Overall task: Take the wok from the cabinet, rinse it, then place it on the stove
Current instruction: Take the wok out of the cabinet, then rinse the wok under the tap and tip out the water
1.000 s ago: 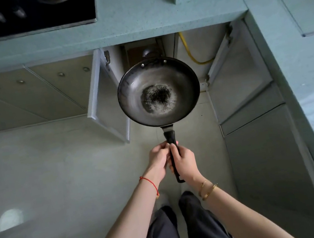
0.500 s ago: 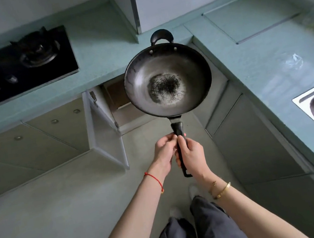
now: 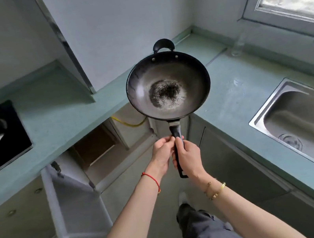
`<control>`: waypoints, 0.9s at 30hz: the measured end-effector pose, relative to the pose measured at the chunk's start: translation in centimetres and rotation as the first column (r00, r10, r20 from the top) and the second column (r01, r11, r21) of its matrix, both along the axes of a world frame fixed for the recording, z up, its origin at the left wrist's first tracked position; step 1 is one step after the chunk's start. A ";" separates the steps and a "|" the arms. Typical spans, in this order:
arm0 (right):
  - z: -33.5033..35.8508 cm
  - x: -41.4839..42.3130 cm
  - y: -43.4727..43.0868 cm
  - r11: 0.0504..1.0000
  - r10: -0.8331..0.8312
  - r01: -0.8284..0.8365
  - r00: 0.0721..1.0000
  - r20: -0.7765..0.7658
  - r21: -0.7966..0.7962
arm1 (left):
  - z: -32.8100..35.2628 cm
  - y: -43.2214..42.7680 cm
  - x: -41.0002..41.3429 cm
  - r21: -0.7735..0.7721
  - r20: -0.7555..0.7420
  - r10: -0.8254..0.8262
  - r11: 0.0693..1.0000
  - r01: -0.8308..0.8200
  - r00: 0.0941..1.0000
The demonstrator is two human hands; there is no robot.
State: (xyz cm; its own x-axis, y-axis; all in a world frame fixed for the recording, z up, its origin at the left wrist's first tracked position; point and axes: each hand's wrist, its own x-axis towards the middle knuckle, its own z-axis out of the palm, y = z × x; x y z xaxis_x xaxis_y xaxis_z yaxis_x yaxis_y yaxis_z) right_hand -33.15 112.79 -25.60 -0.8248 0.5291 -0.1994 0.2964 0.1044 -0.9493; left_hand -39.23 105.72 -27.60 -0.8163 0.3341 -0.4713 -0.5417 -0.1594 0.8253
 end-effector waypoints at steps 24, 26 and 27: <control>-2.7 -21.1 13.6 0.896 -0.435 0.429 0.900 0.028 0.115 | -0.4 17.3 -23.6 -0.076 0.089 -0.489 0.866 0.495 0.868; -3.5 -22.2 13.7 0.869 -0.488 0.482 0.872 0.041 0.112 | -0.9 17.8 -25.0 -0.078 0.101 -0.545 0.830 0.553 0.832; -3.8 -22.5 13.6 0.857 -0.510 0.502 0.858 0.054 0.112 | -1.3 18.1 -25.6 -0.081 0.106 -0.571 0.811 0.579 0.814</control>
